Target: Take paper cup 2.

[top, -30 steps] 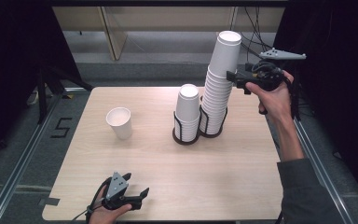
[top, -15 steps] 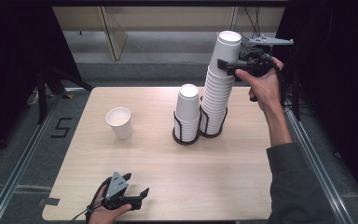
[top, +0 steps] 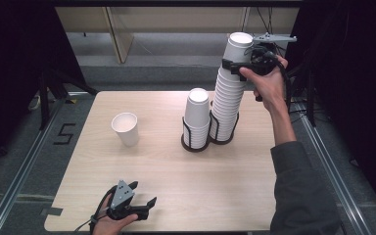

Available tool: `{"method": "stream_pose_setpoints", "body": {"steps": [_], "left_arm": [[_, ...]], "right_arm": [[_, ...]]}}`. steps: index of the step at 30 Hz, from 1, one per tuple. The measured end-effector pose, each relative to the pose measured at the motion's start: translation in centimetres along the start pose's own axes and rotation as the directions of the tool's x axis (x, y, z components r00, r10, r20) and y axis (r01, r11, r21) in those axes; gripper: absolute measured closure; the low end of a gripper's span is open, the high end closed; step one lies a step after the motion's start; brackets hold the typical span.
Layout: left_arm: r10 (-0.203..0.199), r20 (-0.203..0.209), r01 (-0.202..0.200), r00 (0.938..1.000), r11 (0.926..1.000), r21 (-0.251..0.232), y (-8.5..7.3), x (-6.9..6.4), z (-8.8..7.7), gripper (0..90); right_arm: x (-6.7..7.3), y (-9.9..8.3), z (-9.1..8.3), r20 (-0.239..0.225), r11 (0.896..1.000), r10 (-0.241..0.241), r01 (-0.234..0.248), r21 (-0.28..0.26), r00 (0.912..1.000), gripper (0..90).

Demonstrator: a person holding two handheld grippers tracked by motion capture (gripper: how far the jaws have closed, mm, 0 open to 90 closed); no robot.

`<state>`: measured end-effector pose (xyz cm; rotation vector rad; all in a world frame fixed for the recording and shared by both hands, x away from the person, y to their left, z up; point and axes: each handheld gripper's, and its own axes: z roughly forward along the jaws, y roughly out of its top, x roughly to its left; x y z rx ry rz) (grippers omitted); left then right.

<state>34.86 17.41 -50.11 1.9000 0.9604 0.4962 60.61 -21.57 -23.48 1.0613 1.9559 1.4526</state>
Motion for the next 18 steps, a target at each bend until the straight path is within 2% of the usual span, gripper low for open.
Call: {"method": "stream_pose_setpoints", "body": {"steps": [8, 15, 18], "left_arm": [[-0.007, 0.001, 0.007, 1.0, 0.9999, -0.009, 0.0, 0.0, 0.1, 14.6], [0.003, -0.001, -0.003, 1.0, 1.0, 0.0, 0.1, 0.1, 0.0, 14.7], [0.004, 0.001, -0.004, 1.0, 1.0, 0.001, 0.1, 0.1, 0.0, 14.6]], "right_arm": [[0.0, 0.7, -0.8, -0.016, 0.998, 0.036, -0.037, -0.044, 0.9992, 15.8], [0.3, 2.6, -1.8, 0.001, 0.995, 0.039, -0.038, -0.09, 0.9993, 15.8], [0.6, 3.5, -2.3, 0.005, 0.995, 0.026, -0.025, -0.1, 0.9997, 15.8]]}}
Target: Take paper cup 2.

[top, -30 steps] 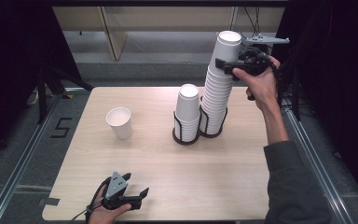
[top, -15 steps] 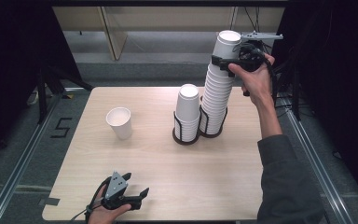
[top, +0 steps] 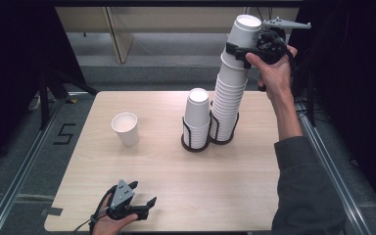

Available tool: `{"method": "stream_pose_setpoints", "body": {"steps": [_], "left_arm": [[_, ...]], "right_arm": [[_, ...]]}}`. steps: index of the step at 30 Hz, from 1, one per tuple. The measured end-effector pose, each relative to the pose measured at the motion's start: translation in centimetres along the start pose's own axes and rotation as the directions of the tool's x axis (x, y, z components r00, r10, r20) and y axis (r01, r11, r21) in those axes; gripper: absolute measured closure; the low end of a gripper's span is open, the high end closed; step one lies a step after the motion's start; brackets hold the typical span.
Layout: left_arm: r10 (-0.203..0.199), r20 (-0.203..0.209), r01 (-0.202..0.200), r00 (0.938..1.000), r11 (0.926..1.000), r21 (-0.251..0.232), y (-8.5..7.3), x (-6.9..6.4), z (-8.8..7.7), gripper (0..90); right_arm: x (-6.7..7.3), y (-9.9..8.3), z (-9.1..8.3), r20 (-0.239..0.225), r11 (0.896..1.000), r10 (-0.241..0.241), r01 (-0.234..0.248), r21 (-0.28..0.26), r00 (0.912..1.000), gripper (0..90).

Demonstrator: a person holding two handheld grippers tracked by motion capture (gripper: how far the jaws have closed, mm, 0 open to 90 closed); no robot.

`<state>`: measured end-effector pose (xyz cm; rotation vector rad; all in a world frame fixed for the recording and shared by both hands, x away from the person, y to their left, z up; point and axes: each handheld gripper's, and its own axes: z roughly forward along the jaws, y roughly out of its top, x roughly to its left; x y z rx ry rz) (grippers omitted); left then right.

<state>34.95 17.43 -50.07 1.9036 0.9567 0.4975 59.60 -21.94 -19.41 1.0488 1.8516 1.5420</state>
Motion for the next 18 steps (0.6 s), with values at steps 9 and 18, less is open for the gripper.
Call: {"method": "stream_pose_setpoints", "body": {"steps": [9, 18], "left_arm": [[0.0, 0.004, 0.0, 1.0, 1.0, -0.001, 0.0, -0.1, 0.1, 14.6], [0.007, 0.005, -0.007, 1.0, 1.0, -0.004, 0.1, -0.2, 0.0, 14.6]], "right_arm": [[0.1, 2.2, -1.9, 0.006, 0.998, 0.007, -0.007, -0.07, 1.0, 16.0], [-0.7, 2.8, -4.4, 0.01, 0.996, -0.004, 0.005, -0.093, 0.9999, 16.0]]}}
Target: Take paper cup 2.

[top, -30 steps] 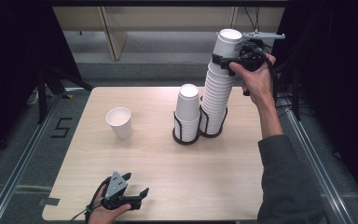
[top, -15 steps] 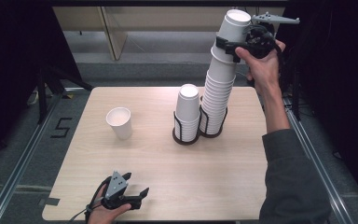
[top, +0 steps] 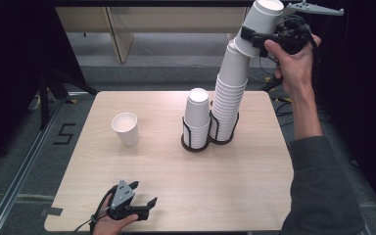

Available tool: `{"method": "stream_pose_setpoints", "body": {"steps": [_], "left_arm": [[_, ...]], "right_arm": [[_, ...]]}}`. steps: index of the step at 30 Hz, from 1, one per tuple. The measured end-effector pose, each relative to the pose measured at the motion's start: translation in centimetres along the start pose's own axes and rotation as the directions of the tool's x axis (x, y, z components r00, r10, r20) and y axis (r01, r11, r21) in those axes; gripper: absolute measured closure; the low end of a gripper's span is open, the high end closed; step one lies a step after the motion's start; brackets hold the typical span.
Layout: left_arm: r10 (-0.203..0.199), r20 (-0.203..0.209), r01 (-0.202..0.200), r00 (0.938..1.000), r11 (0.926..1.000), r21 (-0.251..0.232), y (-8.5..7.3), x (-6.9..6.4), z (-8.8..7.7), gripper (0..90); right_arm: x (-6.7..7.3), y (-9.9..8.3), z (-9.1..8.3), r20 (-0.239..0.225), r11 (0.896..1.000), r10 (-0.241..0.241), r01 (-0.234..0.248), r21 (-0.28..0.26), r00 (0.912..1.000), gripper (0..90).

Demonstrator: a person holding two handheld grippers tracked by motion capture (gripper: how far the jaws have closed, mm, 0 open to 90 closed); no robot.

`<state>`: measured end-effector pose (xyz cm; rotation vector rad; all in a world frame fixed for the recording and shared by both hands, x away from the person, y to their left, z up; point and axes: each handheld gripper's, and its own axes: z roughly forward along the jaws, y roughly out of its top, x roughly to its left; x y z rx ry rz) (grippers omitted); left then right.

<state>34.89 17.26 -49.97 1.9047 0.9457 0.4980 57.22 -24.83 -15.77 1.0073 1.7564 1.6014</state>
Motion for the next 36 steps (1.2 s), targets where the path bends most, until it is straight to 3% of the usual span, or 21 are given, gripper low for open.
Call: {"method": "stream_pose_setpoints", "body": {"steps": [11, 15, 19, 24, 29, 36], "left_arm": [[-0.007, 0.006, 0.007, 1.0, 1.0, 0.001, 0.1, -0.1, 0.2, 14.6], [-0.002, 0.001, 0.002, 1.0, 1.0, 0.003, 0.1, 0.0, 0.2, 14.6], [-0.011, 0.007, 0.011, 0.9999, 0.9999, -0.011, 0.0, 0.1, 0.3, 14.7], [-0.005, 0.002, 0.005, 1.0, 1.0, -0.004, 0.1, 0.0, 0.3, 14.7], [-0.004, 0.002, 0.004, 1.0, 0.9999, -0.012, 0.1, -0.1, 0.4, 14.6], [-0.008, -0.005, 0.008, 1.0, 0.9996, -0.028, 0.1, 0.2, 0.4, 14.6]], "right_arm": [[-2.4, -1.5, -4.7, 0.06, 1.0, -0.017, 0.015, 0.027, 0.9981, 16.0], [-2.6, -3.0, -6.0, 0.083, 0.998, -0.045, 0.04, 0.057, 0.9956, 16.0], [-2.5, -5.1, -7.2, 0.078, 0.996, -0.043, 0.037, 0.08, 0.996, 16.0], [-1.6, -7.8, -8.2, 0.059, 0.995, -0.034, 0.028, 0.098, 0.9977, 16.0], [0.5, -10.5, -9.0, 0.029, 0.994, -0.018, 0.014, 0.109, 0.9994, 16.0], [4.0, -14.3, -8.9, -0.068, 0.992, -0.025, 0.033, 0.12, 0.9974, 16.0]]}}
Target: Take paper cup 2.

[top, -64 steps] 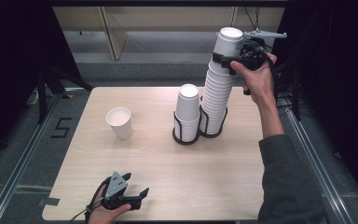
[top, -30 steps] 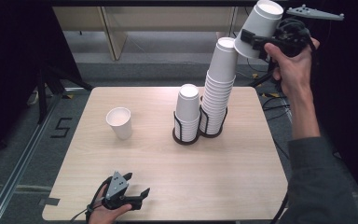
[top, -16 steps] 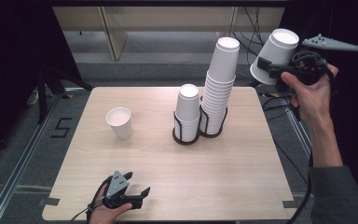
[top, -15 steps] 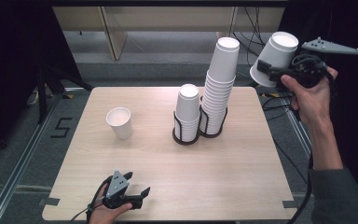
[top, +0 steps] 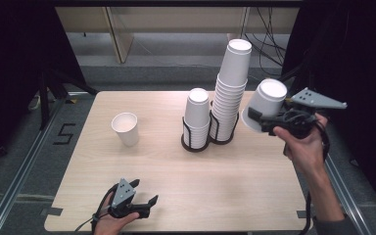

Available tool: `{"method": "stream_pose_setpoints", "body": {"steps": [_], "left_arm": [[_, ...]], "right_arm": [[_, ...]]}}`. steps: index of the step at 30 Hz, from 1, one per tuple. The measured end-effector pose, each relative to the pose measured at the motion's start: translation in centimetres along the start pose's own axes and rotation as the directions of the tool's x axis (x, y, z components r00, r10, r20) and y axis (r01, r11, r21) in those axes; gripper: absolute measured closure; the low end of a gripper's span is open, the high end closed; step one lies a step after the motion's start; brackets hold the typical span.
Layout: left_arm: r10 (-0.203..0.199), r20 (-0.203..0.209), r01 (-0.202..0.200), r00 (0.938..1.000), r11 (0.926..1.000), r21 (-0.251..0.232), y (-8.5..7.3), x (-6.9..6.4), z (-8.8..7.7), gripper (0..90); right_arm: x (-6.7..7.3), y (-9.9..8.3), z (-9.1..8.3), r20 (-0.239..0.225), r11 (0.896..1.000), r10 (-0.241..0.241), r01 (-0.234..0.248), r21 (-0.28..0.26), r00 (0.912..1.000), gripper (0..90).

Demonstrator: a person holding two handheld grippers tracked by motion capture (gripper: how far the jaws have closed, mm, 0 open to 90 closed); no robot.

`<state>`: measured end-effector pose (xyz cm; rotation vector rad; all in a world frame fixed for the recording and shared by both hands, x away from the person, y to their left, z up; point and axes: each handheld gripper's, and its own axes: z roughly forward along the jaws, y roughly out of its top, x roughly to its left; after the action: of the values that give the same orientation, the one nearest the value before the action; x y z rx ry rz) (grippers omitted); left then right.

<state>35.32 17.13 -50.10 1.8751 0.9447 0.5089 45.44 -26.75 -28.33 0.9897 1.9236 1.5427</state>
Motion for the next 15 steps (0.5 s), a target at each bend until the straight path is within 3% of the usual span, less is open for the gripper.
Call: {"method": "stream_pose_setpoints", "body": {"steps": [3, 4, 7, 9, 15], "left_arm": [[0.001, 0.008, -0.001, 1.0, 0.9999, -0.012, 0.0, 0.2, 0.0, 14.6], [-0.001, 0.008, 0.001, 1.0, 0.9998, -0.018, 0.0, 0.2, 0.0, 14.6], [-0.002, 0.008, 0.002, 1.0, 0.9997, -0.026, 0.1, 0.2, 0.0, 14.6], [-0.004, 0.015, 0.005, 0.9999, 0.9993, -0.037, 0.1, 0.1, 0.2, 14.6], [0.006, 0.012, -0.005, 0.9999, 0.9997, -0.026, 0.0, 0.3, 0.3, 14.6]], "right_arm": [[1.5, -1.8, 1.0, -0.045, 1.0, 0.006, -0.005, 0.017, 0.999, 16.0], [1.8, -2.4, 1.3, -0.061, 1.0, -0.015, 0.016, 0.019, 0.998, 16.0], [3.2, -3.9, 2.4, -0.104, 0.999, 0.002, 0.002, 0.038, 0.9945, 16.0], [3.8, -5.0, 3.4, -0.143, 1.0, -0.008, 0.01, 0.019, 0.9898, 16.0], [5.8, -7.5, 5.9, -0.211, 0.998, 0.016, -0.003, 0.061, 0.9774, 16.0]]}}
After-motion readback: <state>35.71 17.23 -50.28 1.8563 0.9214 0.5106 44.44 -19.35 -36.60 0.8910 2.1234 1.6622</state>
